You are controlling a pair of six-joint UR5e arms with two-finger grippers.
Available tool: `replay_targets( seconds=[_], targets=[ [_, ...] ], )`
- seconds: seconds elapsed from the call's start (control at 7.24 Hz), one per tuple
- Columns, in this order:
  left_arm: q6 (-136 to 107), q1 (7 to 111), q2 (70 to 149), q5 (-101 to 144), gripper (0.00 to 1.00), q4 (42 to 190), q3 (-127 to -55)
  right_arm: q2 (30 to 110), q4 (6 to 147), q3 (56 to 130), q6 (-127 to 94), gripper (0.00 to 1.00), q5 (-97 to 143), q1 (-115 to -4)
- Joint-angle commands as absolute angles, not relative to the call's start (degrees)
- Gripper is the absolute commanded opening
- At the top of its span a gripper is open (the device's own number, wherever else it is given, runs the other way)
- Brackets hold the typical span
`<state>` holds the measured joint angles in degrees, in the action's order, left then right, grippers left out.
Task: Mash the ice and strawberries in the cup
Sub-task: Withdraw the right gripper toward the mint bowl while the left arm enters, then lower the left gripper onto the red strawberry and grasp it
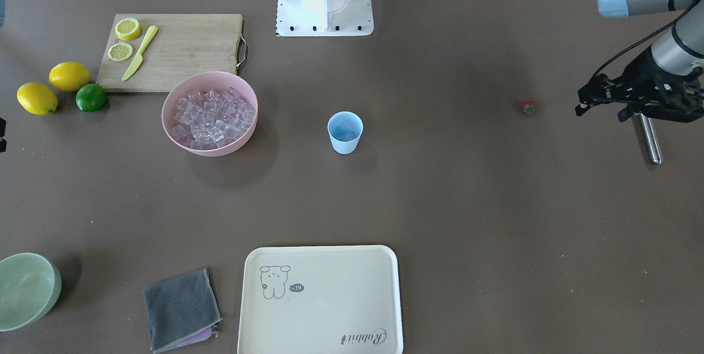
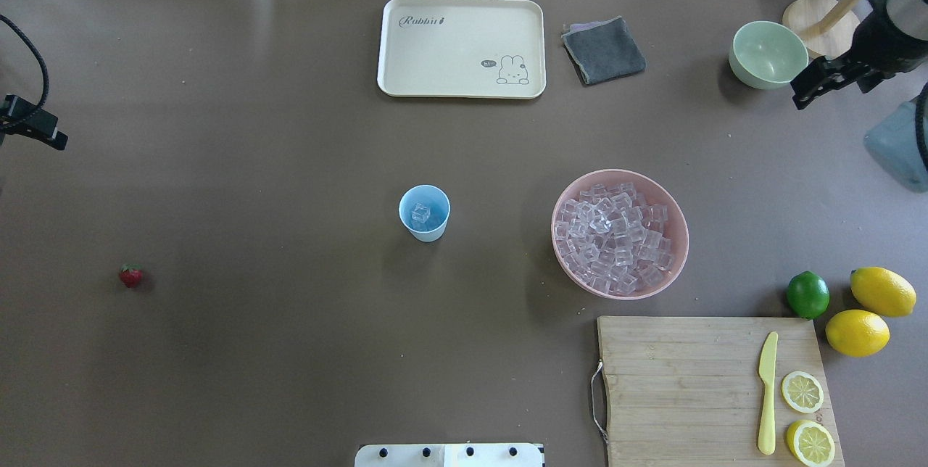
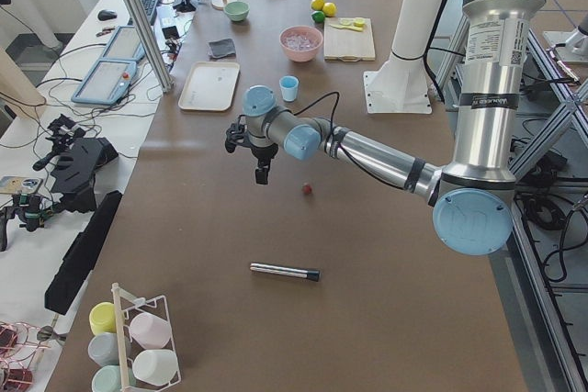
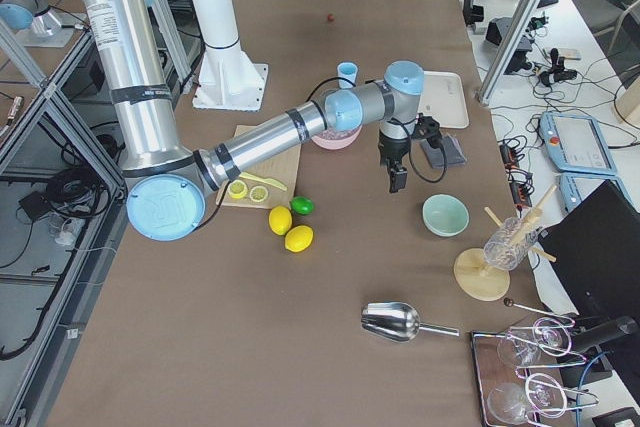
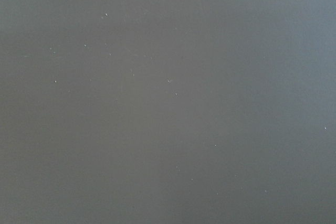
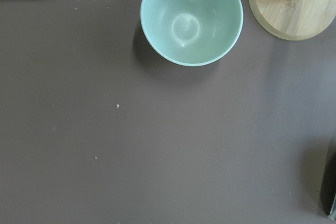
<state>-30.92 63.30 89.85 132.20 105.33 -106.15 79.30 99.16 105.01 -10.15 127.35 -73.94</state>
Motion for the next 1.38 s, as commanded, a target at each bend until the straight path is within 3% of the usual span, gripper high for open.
replay_targets(
  seconds=[0.0, 0.55, 1.24],
  targets=[
    [-30.8, 60.8, 83.6, 130.4, 0.99, 127.0, -99.8, 83.0, 98.1, 104.7, -5.5, 1.0, 130.0, -79.2],
    [-42.1, 53.9, 84.3, 121.5, 0.99, 127.9, -99.2, 86.8, 96.3, 99.2, 7.5, 1.0, 133.8, -86.1],
    [-54.9, 43.3, 84.2, 113.3, 0.99, 128.1, -104.2, 89.9, 93.3, 98.5, 8.9, 1.0, 133.5, -88.4]
  ],
)
